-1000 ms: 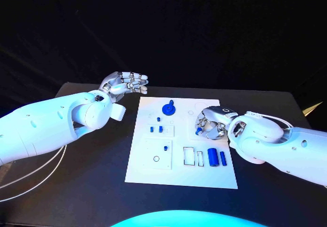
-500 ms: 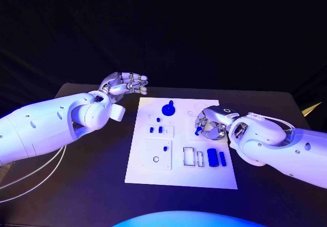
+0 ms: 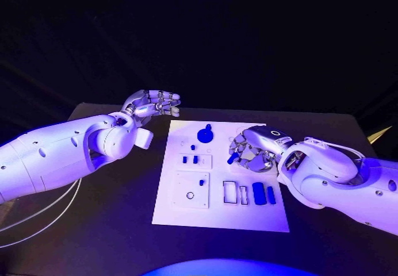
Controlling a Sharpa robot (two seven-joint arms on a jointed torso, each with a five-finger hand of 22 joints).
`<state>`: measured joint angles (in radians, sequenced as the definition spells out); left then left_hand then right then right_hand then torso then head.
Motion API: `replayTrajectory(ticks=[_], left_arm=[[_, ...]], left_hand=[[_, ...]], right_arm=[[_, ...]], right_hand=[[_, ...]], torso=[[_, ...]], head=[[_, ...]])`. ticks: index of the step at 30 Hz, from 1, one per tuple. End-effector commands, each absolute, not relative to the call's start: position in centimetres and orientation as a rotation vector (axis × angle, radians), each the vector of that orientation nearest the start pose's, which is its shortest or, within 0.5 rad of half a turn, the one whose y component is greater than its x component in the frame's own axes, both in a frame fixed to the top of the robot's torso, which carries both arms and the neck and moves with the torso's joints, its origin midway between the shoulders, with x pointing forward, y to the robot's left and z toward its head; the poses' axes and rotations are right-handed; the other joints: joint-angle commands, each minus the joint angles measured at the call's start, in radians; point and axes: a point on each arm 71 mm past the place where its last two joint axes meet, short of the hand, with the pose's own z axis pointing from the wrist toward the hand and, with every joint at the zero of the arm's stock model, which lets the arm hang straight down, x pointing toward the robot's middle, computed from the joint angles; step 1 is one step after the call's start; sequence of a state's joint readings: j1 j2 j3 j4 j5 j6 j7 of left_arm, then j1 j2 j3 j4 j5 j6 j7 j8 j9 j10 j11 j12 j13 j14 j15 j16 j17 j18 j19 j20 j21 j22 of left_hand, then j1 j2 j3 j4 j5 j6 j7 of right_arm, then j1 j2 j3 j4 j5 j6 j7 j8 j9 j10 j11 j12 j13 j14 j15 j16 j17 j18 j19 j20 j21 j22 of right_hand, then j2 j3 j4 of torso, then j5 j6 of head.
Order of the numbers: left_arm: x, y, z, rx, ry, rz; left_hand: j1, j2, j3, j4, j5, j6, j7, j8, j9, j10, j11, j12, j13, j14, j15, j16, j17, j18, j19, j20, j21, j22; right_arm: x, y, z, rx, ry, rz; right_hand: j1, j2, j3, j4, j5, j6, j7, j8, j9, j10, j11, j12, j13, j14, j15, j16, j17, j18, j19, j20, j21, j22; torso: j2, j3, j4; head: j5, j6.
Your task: Assemble the parts on the task board
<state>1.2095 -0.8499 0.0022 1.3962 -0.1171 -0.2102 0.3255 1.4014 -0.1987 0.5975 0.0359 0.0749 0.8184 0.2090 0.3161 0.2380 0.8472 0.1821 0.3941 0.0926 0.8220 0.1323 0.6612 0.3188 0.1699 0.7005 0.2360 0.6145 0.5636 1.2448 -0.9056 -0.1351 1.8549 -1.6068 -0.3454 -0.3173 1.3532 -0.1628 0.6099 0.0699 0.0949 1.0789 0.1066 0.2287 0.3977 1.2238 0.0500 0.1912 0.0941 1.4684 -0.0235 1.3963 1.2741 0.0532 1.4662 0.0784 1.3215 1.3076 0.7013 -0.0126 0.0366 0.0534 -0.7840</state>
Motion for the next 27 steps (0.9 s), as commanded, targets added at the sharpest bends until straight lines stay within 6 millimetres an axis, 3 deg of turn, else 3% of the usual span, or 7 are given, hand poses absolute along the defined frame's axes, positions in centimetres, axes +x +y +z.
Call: replayTrajectory(ticks=[1, 14, 21, 27], left_arm=[[51.7, 24.3, -16.8, -1.018, 1.455, -1.502], [51.8, 23.8, -16.9, -1.017, 1.461, -1.511], [51.9, 23.6, -16.9, -1.016, 1.464, -1.514], [51.9, 23.5, -16.9, -1.016, 1.467, -1.517]], left_hand=[[-0.005, 0.007, -0.006, 0.002, 0.001, -0.006, 0.029, 0.002, -0.001, 0.006, 0.003, -0.005, -0.001, 0.005, 0.002, -0.003, -0.001, 0.01, 0.007, 0.001, -0.005, -0.001], [-0.004, 0.007, -0.006, 0.002, 0.001, -0.006, 0.029, 0.002, -0.001, 0.005, 0.003, -0.005, -0.002, 0.005, 0.002, -0.004, -0.001, 0.01, 0.007, 0.001, -0.006, -0.002], [-0.004, 0.007, -0.006, 0.002, 0.001, -0.006, 0.029, 0.002, -0.001, 0.005, 0.003, -0.005, -0.002, 0.005, 0.002, -0.004, -0.001, 0.01, 0.007, 0.001, -0.006, -0.002], [-0.004, 0.008, -0.006, 0.002, 0.001, -0.007, 0.029, 0.002, -0.002, 0.006, 0.003, -0.005, -0.002, 0.006, 0.001, -0.005, -0.001, 0.01, 0.008, 0.001, -0.008, -0.003]], right_arm=[[40.1, -13.0, -16.6, -0.317, 1.612, 0.733], [37.3, -7.3, -19.8, -0.372, 1.657, 0.906], [36.8, -5.8, -21.2, -0.393, 1.681, 0.932], [36.7, -5.1, -22.1, -0.403, 1.7, 0.932]], right_hand=[[-0.006, 0.005, 0.0, -0.008, 0.007, 0.003, 0.0, 0.036, 0.057, 0.008, -0.002, -0.007, -0.001, 0.044, -0.006, 0.004, 0.0, -0.007, 0.045, -0.009, 0.002, 0.158], [-0.007, 0.004, 0.002, -0.012, 0.011, 0.001, 0.001, 0.039, 0.061, 0.01, -0.002, -0.012, -0.001, 0.044, -0.007, 0.003, -0.002, -0.006, 0.045, -0.009, 0.0, 0.157], [-0.007, 0.004, 0.002, -0.014, 0.012, 0.0, 0.001, 0.039, 0.062, 0.011, -0.002, -0.013, -0.001, 0.044, -0.007, 0.003, -0.001, -0.006, 0.044, -0.009, -0.001, 0.157], [-0.008, 0.004, 0.003, -0.015, 0.013, 0.0, 0.002, 0.04, 0.063, 0.012, -0.002, -0.014, -0.001, 0.044, -0.007, 0.004, -0.001, -0.006, 0.045, -0.009, 0.0, 0.158]], torso=[[0.001, -0.0005, -0.001], [0.001, -0.002, -0.0012], [0.001, -0.0012, -0.0011], [0.002, -0.001, -0.0003]], head=[[0.011, 0.0], [0.031, -0.003], [0.041, -0.011], [0.041, -0.013]])
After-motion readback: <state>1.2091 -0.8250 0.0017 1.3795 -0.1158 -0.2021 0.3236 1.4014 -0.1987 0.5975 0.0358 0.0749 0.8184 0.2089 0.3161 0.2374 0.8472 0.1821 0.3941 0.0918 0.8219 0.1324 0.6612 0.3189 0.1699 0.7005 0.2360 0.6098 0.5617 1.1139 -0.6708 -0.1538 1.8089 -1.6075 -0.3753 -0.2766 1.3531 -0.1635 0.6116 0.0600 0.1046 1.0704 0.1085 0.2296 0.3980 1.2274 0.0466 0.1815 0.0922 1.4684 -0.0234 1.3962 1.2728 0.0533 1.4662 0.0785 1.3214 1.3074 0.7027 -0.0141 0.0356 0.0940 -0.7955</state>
